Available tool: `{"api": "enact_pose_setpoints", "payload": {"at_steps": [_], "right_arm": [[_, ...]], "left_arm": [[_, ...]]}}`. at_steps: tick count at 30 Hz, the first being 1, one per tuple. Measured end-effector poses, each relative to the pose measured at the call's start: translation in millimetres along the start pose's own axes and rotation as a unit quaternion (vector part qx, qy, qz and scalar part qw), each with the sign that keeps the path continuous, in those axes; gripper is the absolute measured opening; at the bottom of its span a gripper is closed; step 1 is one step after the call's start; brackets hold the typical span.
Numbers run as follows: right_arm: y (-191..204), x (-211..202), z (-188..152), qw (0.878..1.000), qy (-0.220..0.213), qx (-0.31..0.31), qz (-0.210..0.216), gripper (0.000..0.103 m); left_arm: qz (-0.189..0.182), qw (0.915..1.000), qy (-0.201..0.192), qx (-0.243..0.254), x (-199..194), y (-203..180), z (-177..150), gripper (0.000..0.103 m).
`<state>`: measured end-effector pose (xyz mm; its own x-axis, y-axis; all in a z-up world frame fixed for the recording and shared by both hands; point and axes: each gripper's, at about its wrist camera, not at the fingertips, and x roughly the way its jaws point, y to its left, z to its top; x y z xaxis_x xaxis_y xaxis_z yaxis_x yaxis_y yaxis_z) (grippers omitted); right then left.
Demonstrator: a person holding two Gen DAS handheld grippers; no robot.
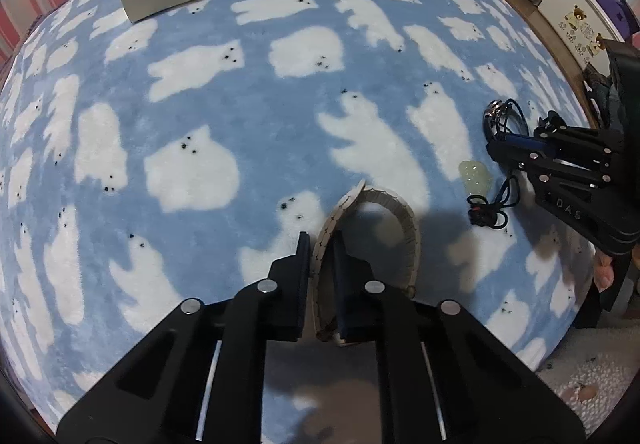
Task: Organize jewelry
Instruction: 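Close the left tool on the watch strap while the right tool grips the black cord bracelets, then carry the watch and cord bracelets into the white tray and open both tools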
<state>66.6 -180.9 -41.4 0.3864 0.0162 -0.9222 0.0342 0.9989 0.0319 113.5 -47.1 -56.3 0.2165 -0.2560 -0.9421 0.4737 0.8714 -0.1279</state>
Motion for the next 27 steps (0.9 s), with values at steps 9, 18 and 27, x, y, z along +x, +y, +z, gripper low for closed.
{"api": "enact_pose_setpoints", "payload": {"at_steps": [9,18,27], "right_arm": [[-8,-10,3,1.000,-0.025,0.012,-0.003,0.006],[-24,-34,27,0.996,-0.087,0.033,-0.018,0.006],[-40,-47,104,0.987,-0.150,0.051,-0.019,0.006]], "left_arm": [[-0.012,0.9988,-0.046,-0.011,-23,0,-3,0.005],[0.037,0.9925,-0.116,-0.012,-52,1,19,0.005],[0.092,0.9806,-0.171,-0.025,-75,26,84,0.005]]}}
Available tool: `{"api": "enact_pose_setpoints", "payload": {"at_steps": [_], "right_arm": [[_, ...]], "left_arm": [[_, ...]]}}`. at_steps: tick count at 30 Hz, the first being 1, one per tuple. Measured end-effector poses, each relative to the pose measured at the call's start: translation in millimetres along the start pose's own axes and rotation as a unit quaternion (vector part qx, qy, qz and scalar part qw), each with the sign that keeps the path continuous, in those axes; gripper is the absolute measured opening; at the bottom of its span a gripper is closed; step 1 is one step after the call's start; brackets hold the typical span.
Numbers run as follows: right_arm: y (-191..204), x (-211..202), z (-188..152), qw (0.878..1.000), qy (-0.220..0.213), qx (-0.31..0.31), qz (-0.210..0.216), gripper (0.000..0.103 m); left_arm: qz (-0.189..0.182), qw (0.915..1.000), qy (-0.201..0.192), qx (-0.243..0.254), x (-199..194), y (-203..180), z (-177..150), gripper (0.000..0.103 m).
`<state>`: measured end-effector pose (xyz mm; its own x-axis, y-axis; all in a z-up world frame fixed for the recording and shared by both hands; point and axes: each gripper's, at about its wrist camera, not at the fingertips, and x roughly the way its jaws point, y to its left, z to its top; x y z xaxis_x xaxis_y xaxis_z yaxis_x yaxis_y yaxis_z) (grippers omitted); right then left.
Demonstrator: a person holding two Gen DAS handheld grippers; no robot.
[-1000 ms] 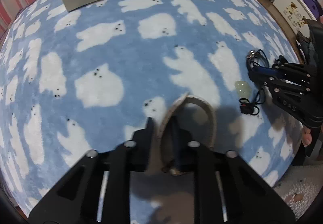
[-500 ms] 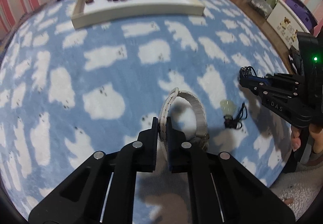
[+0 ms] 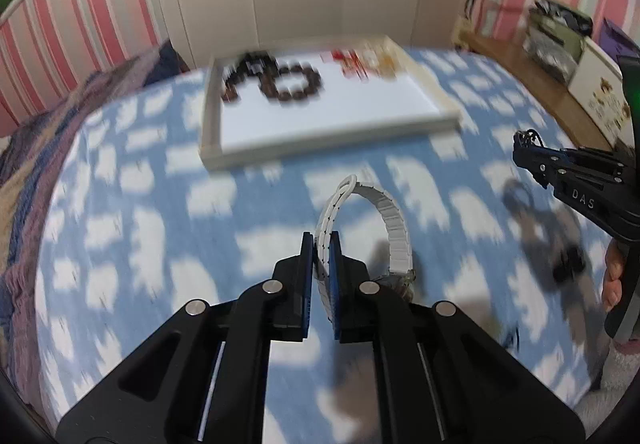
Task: Organize jewelry
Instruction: 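Carry the watch and cord bracelets into the white tray and open both tools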
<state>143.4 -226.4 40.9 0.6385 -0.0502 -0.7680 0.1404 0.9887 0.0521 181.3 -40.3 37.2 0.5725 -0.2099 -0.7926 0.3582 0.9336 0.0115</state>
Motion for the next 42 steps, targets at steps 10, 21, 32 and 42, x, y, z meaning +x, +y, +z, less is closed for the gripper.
{"api": "enact_pose_setpoints", "payload": {"at_steps": [10,21,32,42], "right_arm": [[6,65,104,0.999,-0.018,0.024,-0.016,0.006],[4,164,145,0.998,0.041,0.047,-0.020,0.006],[16,218,151,0.995,0.078,0.037,-0.041,0.005],[18,216,157,0.994,0.102,0.028,-0.033,0.035]], "left_arm": [[0.033,0.9976,-0.011,-0.059,57,41,98,0.005],[0.050,0.9933,0.036,-0.098,138,73,132,0.006],[0.088,0.9904,0.044,-0.097,179,87,139,0.006],[0.079,0.9905,0.035,-0.107,177,90,142,0.043]]}}
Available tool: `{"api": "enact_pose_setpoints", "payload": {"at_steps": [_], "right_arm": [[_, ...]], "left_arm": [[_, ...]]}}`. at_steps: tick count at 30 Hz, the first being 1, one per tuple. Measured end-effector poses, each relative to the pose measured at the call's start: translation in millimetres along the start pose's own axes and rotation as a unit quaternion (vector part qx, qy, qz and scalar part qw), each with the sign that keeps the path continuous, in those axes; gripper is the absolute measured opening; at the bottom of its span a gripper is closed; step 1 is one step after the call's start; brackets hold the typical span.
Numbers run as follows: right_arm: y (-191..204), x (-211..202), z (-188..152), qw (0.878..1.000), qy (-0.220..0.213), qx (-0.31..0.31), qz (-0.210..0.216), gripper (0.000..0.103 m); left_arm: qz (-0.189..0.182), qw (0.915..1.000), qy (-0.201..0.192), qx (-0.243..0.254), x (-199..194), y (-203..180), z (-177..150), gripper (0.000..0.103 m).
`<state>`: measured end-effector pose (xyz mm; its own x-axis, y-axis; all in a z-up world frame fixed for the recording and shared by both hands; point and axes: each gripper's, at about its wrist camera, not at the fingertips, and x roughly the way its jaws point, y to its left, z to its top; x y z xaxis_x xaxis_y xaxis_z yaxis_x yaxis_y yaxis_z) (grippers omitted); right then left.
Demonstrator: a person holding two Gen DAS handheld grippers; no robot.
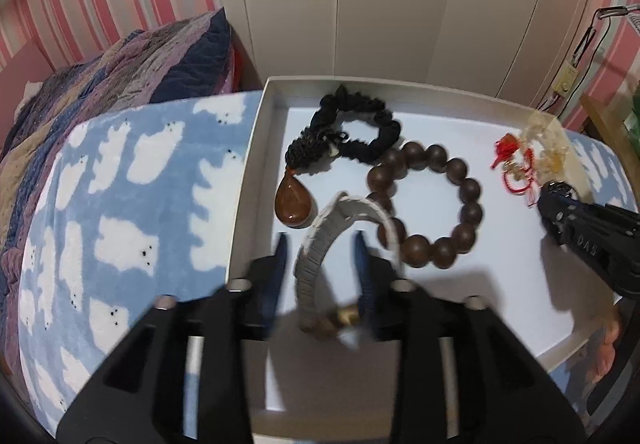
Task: Organize jewelry
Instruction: 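Carry the watch and cord bracelets into the white tray and open both tools, then move the left tool to the jade pendant while the right tool reaches the black claw clip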
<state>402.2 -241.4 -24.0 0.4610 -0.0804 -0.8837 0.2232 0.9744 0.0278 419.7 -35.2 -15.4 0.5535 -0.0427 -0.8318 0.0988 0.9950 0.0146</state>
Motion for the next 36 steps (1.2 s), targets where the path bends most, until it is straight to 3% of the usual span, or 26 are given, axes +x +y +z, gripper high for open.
{"api": "enact_pose_setpoints", "payload": {"at_steps": [1,2,4,5,8,11,14,21,24,31,36], "right_arm": [[-1,-6,0,1.000,0.000,0.001,0.008,0.057],[-3,-17,-2,1.000,-0.012,0.003,0.023,0.062],[-7,-37,-4,0.999,-0.032,-0.001,0.021,0.062],[-8,-48,-5,0.999,-0.039,-0.003,0.021,0.062],[-16,-81,-14,0.998,-0.060,-0.003,0.030,0.063],[-27,-111,-29,0.996,-0.086,0.004,0.022,0.075],[-39,-134,-44,0.994,-0.106,0.012,0.016,0.086],[-54,-152,-75,0.993,-0.110,0.032,0.028,0.087],[-60,-158,-87,0.992,-0.113,0.045,0.034,0.092],[-66,-166,-120,0.991,-0.132,0.034,-0.001,0.094],[-81,-165,-160,0.991,-0.124,0.015,-0.040,0.097]], "left_arm": [[0.000,1.0000,-0.009,0.004,-7,-3,-1,0.051],[-0.002,0.9998,-0.017,0.008,-15,-6,-3,0.056],[-0.018,0.9995,-0.026,0.005,-29,-10,-7,0.075],[-0.024,0.9993,-0.030,0.002,-34,-11,-8,0.079],[-0.034,0.9983,-0.048,0.007,-60,-16,-17,0.081],[-0.035,0.9964,-0.076,0.015,-96,-21,-30,0.094],[-0.031,0.9943,-0.100,0.022,-122,-25,-45,0.100],[-0.006,0.9916,-0.120,0.047,-164,-32,-84,0.100],[-0.009,0.9913,-0.123,0.046,-175,-31,-103,0.100],[0.011,0.9894,-0.138,0.045,-185,-33,-139,0.100],[-0.027,0.9910,-0.125,0.037,-188,-33,-166,0.100]]}}
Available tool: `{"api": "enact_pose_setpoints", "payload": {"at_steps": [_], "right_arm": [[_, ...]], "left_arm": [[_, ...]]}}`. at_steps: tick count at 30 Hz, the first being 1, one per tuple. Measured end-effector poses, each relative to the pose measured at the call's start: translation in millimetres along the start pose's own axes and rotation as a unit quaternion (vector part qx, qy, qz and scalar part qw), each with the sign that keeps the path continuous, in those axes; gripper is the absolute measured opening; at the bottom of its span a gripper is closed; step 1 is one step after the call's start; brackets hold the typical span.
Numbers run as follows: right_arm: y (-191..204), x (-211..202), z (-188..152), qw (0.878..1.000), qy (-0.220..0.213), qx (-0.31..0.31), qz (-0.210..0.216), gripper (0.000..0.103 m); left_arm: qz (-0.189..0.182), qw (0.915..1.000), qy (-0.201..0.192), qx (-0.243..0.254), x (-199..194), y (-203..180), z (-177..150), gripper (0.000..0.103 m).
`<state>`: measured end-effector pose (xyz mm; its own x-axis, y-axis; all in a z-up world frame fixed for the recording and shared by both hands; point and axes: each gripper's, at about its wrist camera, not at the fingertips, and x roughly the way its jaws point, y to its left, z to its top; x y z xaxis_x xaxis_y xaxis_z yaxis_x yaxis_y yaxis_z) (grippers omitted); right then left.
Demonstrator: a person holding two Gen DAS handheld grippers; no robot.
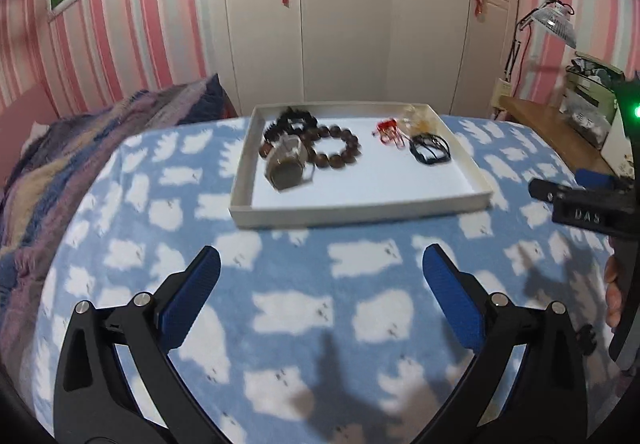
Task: Organize jewelry
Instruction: 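Move the left tool to the jade pendant while the right tool reaches the black claw clip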
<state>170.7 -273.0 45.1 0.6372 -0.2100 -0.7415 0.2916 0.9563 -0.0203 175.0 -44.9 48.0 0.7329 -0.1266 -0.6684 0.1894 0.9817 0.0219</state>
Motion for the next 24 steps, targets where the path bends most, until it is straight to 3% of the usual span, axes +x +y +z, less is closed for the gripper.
{"api": "enact_pose_setpoints", "payload": {"at_steps": [9,11,14,21,24], "right_arm": [[-51,-33,-76,0.998,-0.039,0.043,-0.027,0.097],[-60,-40,-94,0.997,-0.048,0.048,-0.031,0.097],[-70,-46,-118,0.997,-0.053,0.057,-0.024,0.097],[-75,-50,-154,0.997,-0.038,0.060,-0.005,0.097],[-73,-52,-166,0.999,-0.030,0.038,-0.018,0.097]], "left_arm": [[-0.062,0.9965,0.056,0.009,-1,-22,-55,0.100],[-0.045,0.9972,0.058,0.012,-5,-30,-71,0.100],[-0.055,0.9963,0.064,0.017,-11,-40,-92,0.100],[-0.057,0.9917,0.112,0.029,-13,-70,-134,0.100],[-0.054,0.9890,0.132,0.037,-11,-82,-146,0.100]]}}
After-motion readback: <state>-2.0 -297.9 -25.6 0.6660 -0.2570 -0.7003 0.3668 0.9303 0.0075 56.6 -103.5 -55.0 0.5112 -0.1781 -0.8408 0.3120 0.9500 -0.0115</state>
